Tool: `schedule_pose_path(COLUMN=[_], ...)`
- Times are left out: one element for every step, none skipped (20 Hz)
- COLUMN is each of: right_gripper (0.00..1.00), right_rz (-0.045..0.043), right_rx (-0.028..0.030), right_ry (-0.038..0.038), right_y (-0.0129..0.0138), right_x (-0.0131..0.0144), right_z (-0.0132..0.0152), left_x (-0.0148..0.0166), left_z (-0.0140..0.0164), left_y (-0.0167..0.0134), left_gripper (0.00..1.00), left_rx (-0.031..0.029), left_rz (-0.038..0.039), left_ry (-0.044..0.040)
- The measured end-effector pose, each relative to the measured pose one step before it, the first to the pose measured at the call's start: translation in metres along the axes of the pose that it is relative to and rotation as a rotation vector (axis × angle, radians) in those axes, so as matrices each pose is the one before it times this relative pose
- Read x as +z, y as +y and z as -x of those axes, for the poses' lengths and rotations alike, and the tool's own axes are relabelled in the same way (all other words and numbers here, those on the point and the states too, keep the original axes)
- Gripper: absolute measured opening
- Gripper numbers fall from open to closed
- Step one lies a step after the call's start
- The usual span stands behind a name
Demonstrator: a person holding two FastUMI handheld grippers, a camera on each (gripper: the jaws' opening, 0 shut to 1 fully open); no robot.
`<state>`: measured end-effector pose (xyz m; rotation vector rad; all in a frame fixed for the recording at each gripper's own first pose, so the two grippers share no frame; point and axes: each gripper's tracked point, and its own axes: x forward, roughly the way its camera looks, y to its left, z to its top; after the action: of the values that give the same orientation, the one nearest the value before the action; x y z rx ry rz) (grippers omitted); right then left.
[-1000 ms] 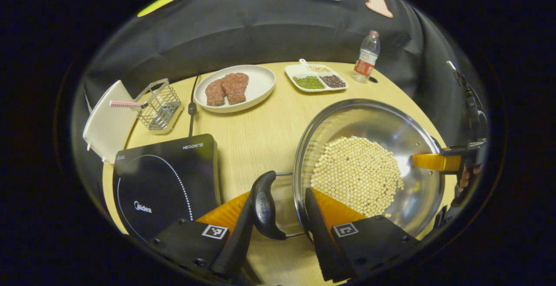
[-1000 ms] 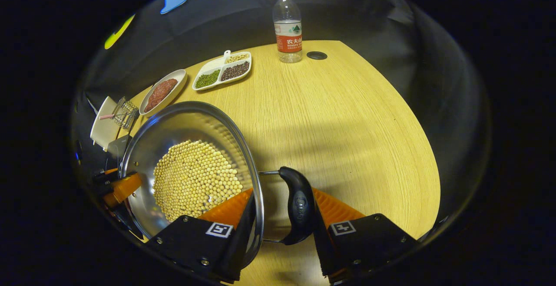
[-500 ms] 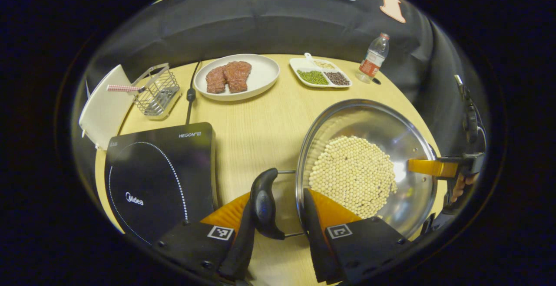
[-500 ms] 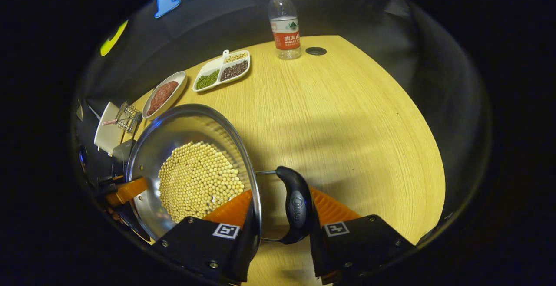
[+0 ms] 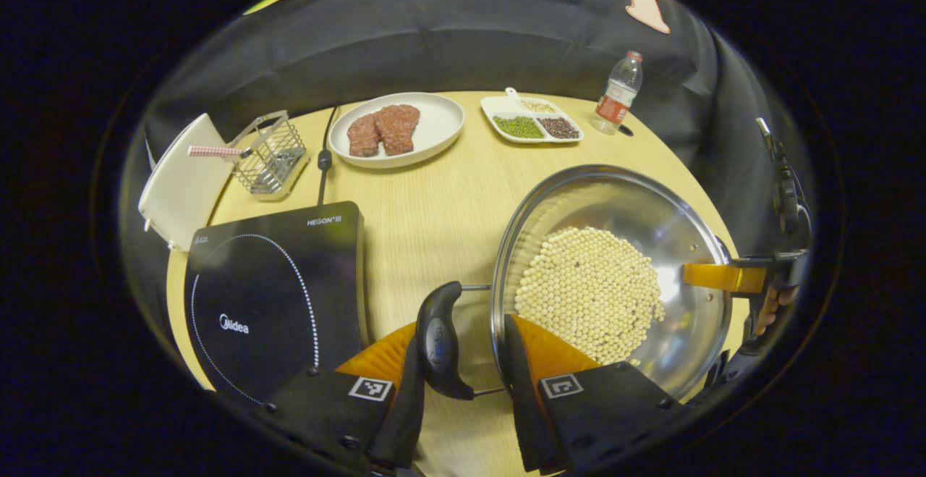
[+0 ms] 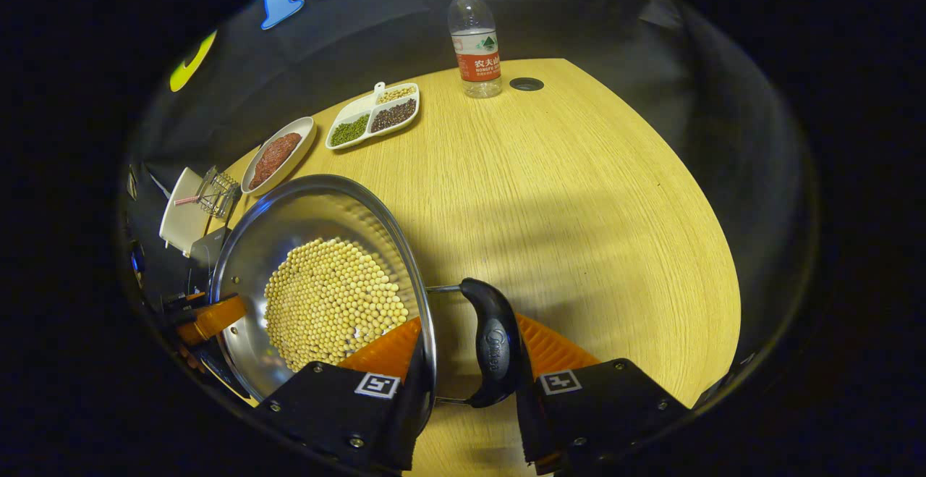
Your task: First push the handle of the pot to place it horizontally, then grasp the pot with both hands and set it on the induction cooktop.
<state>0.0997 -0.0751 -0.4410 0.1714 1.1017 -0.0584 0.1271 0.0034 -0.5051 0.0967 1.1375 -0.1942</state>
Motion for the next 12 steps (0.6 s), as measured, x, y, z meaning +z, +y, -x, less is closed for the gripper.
schedule_pose_path(right_gripper=[0.55,0.55,0.55,0.55,0.55,0.55,0.55,0.55,0.55,0.55,0.55,0.55], right_rz=[-0.00037,-0.00076,0.00062,0.0009,0.00006,0.00158,0.00343,0.00459,0.00301,0.00253,0.00229,-0.00043], right_rx=[0.00085,0.00075,-0.00058,-0.00143,-0.00147,-0.00099,-0.00174,-0.00093,-0.00098,0.00122,0.00188,0.00325], right_ry=[-0.00143,-0.00393,-0.00254,-0.00019,-0.00139,-0.00277,-0.0014,-0.00067,-0.00096,-0.00325,-0.00482,-0.00517], right_y=[-0.0003,0.00113,0.00054,0.00132,0.00157,0.002,0.00217,0.00273,0.00326,0.00225,0.0044,0.00409], right_x=[-0.00113,0.00034,0.00066,-0.00042,0.00025,-0.00029,0.00043,-0.00037,0.00067,0.0,0.0005,0.00061], right_z=[0.00375,0.00266,0.0034,0.00392,0.00456,0.00523,0.0052,0.004,0.00457,0.00505,0.00567,0.00366], left_x=[0.00123,-0.00008,0.00048,-0.00058,0.00095,0.00081,0.00016,-0.0002,0.00069,-0.00069,0.00182,0.00241], left_z=[0.00526,0.00108,0.00219,0.0035,0.00439,0.00701,0.00504,0.00527,0.00466,0.00718,0.00563,0.00537], left_y=[-0.00134,0.00061,0.00075,0.00009,0.00059,0.00109,0.0007,0.00189,0.00228,0.0025,0.00294,0.00406], left_gripper=[0.6,0.6,0.57,0.63,0.63,0.63,0.63,0.6,0.6,0.6,0.6,0.6], left_rx=[-0.00005,-0.00074,-0.00179,-0.00154,-0.00161,-0.00134,-0.00222,-0.00162,-0.00097,-0.00124,-0.00104,0.00045], left_rz=[-0.00207,0.00079,0.00075,0.00059,-0.00028,0.00107,0.0041,0.00574,0.00706,0.00298,-0.00157,-0.00344], left_ry=[-0.00265,-0.00152,-0.00266,-0.00227,-0.0046,-0.00485,-0.00376,-0.00246,-0.00413,-0.00139,-0.00637,-0.00652])
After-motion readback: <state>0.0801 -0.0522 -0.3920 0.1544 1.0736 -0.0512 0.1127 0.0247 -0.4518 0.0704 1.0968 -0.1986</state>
